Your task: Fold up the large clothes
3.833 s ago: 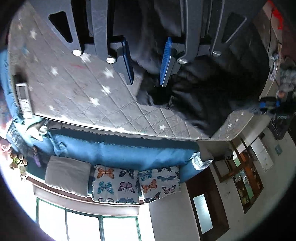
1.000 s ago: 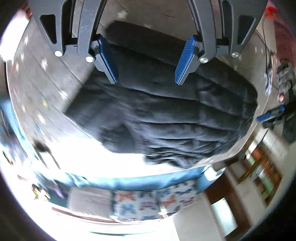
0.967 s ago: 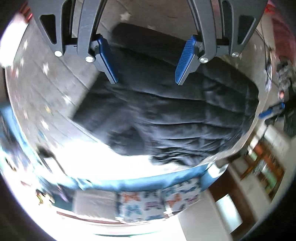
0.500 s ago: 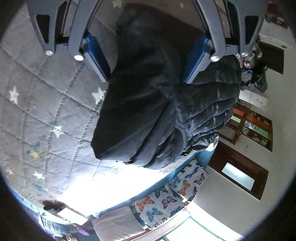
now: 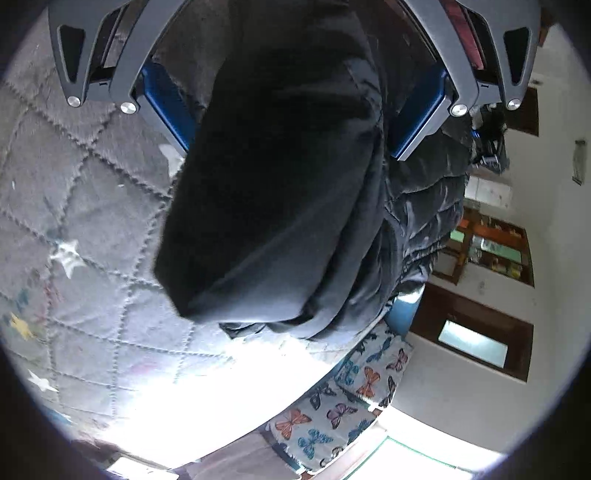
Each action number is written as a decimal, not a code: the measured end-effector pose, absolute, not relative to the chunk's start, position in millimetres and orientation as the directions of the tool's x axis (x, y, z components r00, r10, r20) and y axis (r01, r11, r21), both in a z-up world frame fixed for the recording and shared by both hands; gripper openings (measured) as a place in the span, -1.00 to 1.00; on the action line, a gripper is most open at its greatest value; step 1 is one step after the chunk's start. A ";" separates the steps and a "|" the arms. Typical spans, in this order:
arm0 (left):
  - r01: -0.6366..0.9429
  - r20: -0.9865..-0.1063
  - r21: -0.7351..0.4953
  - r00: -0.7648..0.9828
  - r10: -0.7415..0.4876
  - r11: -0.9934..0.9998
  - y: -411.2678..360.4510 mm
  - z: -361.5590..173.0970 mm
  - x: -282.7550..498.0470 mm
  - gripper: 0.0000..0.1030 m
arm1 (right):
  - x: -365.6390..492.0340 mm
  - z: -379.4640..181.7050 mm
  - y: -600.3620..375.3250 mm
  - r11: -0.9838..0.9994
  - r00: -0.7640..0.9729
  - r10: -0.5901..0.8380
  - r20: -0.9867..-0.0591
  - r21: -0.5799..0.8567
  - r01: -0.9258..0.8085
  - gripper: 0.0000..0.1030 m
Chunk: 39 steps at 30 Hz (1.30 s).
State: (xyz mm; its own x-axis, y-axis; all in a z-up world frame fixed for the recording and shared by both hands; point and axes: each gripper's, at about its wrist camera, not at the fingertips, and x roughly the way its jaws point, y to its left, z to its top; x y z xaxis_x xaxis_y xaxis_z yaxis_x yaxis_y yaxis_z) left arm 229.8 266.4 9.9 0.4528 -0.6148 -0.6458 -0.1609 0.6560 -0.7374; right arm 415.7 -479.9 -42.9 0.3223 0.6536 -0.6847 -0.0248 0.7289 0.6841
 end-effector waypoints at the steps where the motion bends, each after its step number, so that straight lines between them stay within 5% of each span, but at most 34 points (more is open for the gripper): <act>1: -0.165 -0.641 -0.744 0.448 -0.623 0.647 264.5 8.0 233.8 0.99 | 416.5 -41.7 -478.0 0.731 0.311 0.655 -0.688 0.682 -0.031 1.00; 16: -0.148 -0.611 -0.784 0.357 -0.707 0.603 240.0 -9.1 262.2 0.81 | 419.3 -41.0 -470.8 0.717 0.198 0.695 -0.691 0.688 -0.111 0.93; 21: -0.132 -0.616 -0.780 0.337 -0.712 0.612 225.9 -0.2 264.6 0.68 | 416.2 -26.0 -462.3 0.713 0.226 0.699 -0.679 0.685 -0.148 0.42; 23: -0.122 -0.641 -0.756 0.337 -0.690 0.643 220.3 0.9 266.6 0.66 | 413.0 -18.8 -459.2 0.725 0.239 0.688 -0.686 0.666 -0.176 0.38; 32: -0.134 -0.630 -0.772 0.288 -0.721 0.621 213.3 -10.9 284.7 0.72 | 422.2 -37.8 -463.3 0.694 0.204 0.718 -0.666 0.707 -0.135 0.74; 34: -0.130 -0.642 -0.760 0.300 -0.706 0.636 207.5 -7.5 286.7 0.58 | 421.1 -37.5 -464.2 0.686 0.209 0.725 -0.656 0.714 -0.141 0.62; 36: -0.117 -0.659 -0.739 0.334 -0.674 0.664 197.9 5.2 282.4 0.39 | 414.2 -29.5 -465.4 0.688 0.230 0.724 -0.651 0.706 -0.168 0.23; 39: -0.069 -0.676 -0.703 0.373 -0.635 0.708 182.4 34.2 274.5 0.17 | 403.7 -9.7 -463.1 0.693 0.271 0.718 -0.641 0.691 -0.204 -0.06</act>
